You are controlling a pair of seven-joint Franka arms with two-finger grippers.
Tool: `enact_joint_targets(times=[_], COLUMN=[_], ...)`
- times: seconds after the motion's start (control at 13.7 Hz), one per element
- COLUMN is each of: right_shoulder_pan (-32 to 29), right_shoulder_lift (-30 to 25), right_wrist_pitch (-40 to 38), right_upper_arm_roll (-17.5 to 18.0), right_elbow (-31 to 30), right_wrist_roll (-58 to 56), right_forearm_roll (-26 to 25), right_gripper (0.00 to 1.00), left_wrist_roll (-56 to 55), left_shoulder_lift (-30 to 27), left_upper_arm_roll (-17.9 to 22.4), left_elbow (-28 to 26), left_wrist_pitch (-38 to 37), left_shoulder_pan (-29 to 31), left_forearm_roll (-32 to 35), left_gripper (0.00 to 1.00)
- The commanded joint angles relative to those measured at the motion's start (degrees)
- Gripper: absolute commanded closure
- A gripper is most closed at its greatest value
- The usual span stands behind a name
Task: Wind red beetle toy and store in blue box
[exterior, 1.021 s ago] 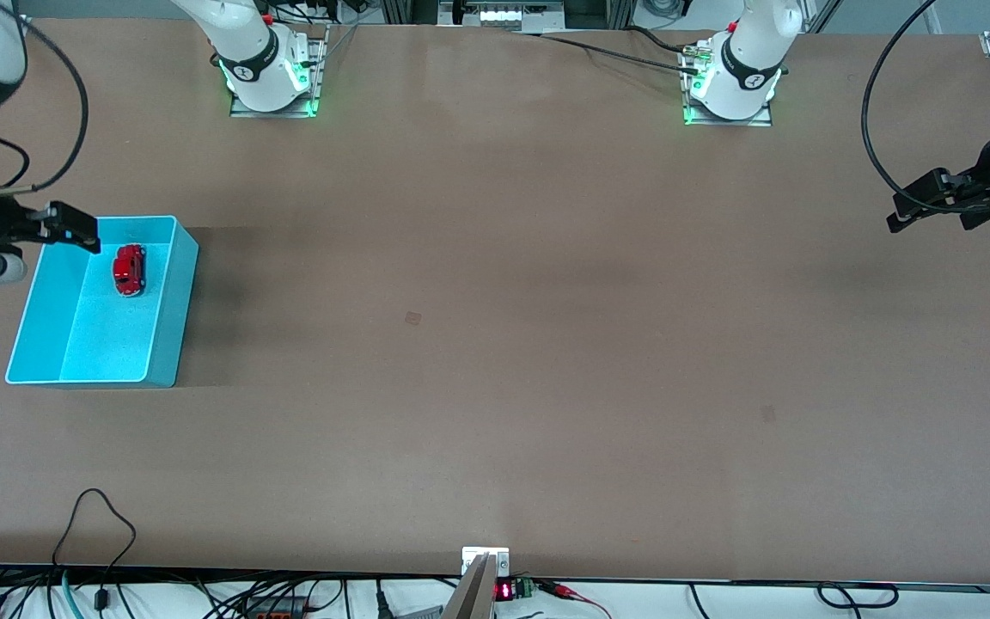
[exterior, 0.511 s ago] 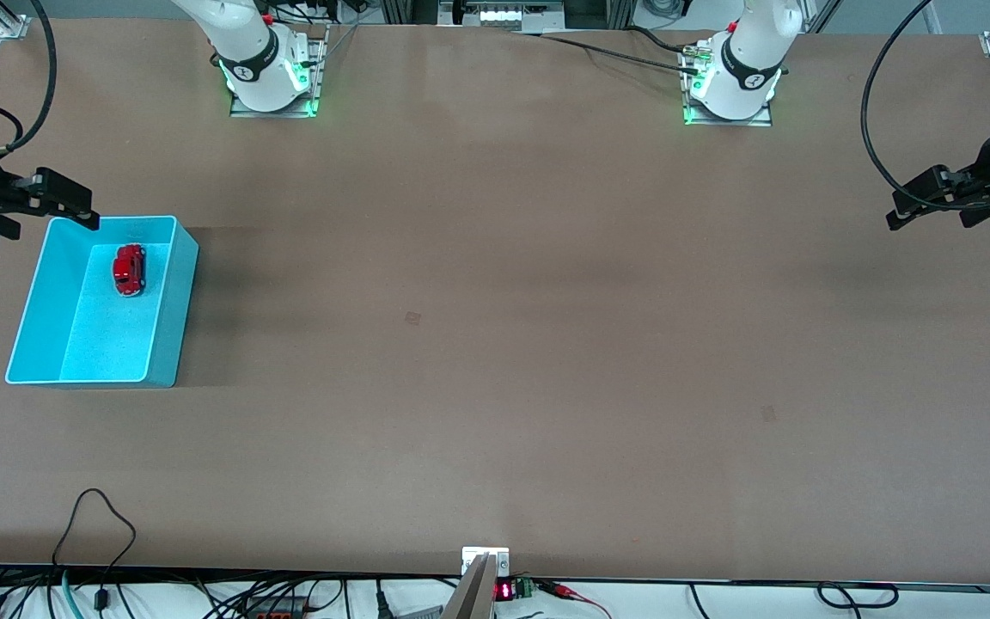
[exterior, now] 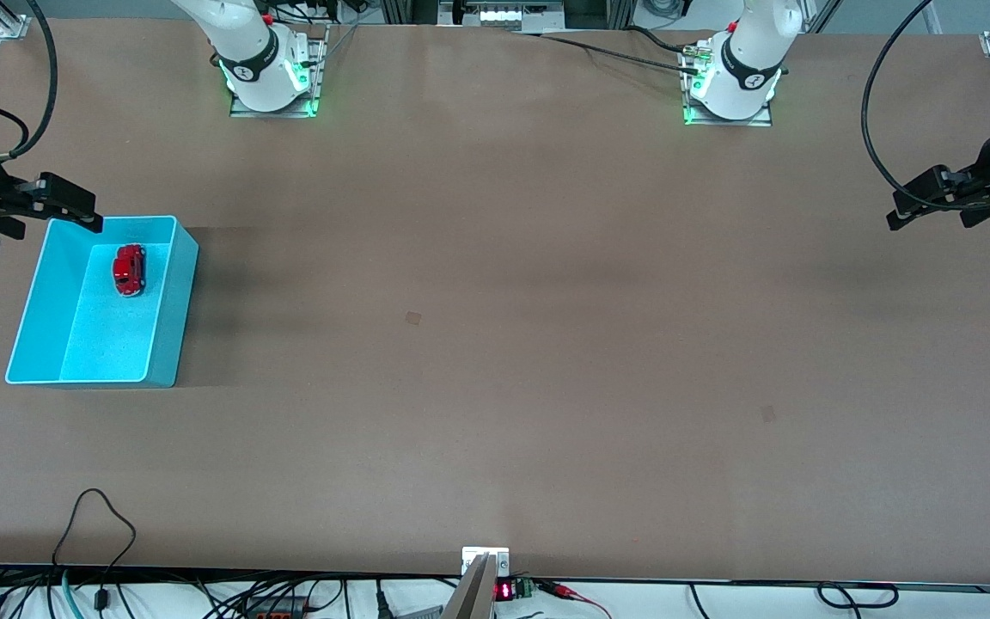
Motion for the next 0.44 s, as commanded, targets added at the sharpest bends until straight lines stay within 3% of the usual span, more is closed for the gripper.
enact_joint_targets(times=[0.0, 0.36], right_shoulder_pan=[-1.29, -2.08], right_shoulder_lift=[-2.39, -3.54], right_wrist_pitch=[-1.03, -1.12], right_upper_arm_roll=[0.89, 0.89], right_elbow=[-1.28, -3.04], right_wrist_roll=[0.72, 0.28], right_forearm_roll=[0.97, 0.97], right_gripper=[0.0, 0.0], left_wrist_roll=[0.62, 0.62], left_shoulder_lift=[-1.35, -1.35], left_upper_arm_roll=[-0.05, 0.04], left_elbow=[-1.03, -0.94], left_wrist_pitch=[-0.09, -0.09], left_shoulder_pan=[0.17, 0.17], left_forearm_roll=[0.02, 0.02], left_gripper=[0.0, 0.0])
